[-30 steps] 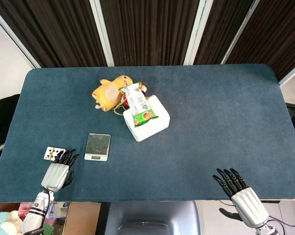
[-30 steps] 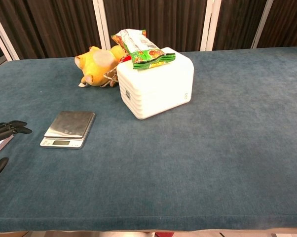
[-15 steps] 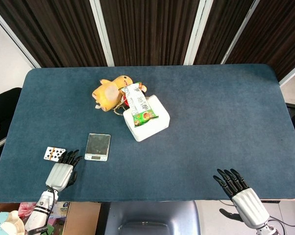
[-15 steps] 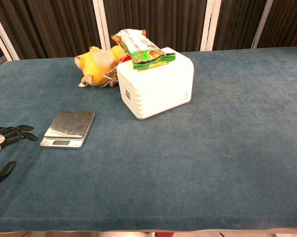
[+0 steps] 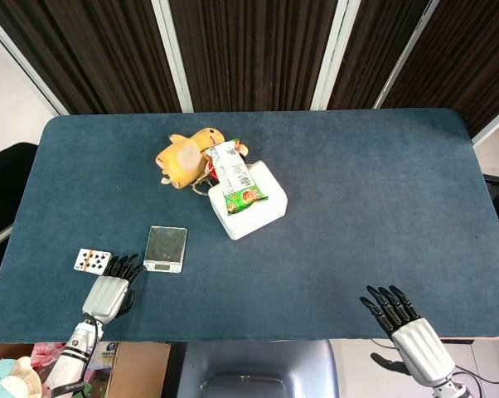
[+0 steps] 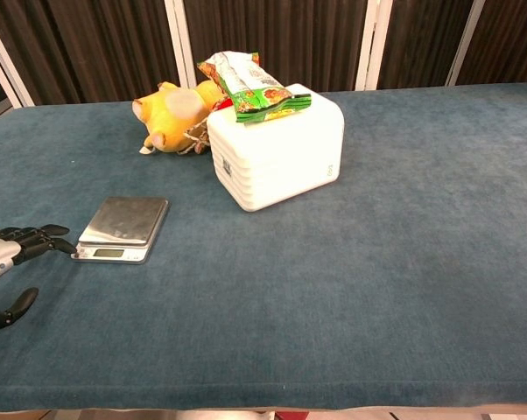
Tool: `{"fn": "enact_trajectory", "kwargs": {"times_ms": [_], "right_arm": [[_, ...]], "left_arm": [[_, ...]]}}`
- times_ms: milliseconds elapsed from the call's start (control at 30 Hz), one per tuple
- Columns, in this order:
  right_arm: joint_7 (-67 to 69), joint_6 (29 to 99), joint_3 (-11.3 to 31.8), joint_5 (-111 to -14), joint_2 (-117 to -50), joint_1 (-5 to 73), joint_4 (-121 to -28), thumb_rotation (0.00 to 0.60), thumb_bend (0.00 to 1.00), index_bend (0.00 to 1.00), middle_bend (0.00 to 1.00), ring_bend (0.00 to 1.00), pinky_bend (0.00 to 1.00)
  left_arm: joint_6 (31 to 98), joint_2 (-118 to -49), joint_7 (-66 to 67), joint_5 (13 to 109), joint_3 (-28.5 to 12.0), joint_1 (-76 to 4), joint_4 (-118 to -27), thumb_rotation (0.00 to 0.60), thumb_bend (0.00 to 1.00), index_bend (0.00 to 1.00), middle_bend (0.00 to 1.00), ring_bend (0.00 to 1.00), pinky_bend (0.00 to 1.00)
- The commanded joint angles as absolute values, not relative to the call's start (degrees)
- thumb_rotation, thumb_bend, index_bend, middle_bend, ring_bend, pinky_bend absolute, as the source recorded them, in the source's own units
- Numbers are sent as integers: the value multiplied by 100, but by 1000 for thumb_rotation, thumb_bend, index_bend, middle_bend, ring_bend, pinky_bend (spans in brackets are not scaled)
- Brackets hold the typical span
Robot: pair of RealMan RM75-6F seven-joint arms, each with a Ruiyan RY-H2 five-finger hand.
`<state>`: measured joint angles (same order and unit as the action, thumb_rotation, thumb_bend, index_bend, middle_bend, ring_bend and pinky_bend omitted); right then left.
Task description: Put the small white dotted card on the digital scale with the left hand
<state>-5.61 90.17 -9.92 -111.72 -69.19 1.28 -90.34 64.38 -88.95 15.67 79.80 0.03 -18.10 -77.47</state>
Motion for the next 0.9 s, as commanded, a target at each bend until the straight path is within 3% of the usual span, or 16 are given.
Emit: {"fn": "enact_trajectory", "kwargs": {"times_ms": [33, 900], "right_arm": [[-553, 9026, -995, -11179, -6917, 127, -9031, 600, 180, 0, 0, 0, 0], [-540, 9052, -995, -11166, -6914, 117, -9038, 600, 180, 0, 0, 0, 0]], "left_arm": [[6435, -8905, 1589, 7956, 2, -1816, -7749, 600, 590, 168, 0, 0, 0], [6309, -8980, 1797, 7777, 40, -1903, -7741, 600, 592, 167, 0, 0, 0]]}}
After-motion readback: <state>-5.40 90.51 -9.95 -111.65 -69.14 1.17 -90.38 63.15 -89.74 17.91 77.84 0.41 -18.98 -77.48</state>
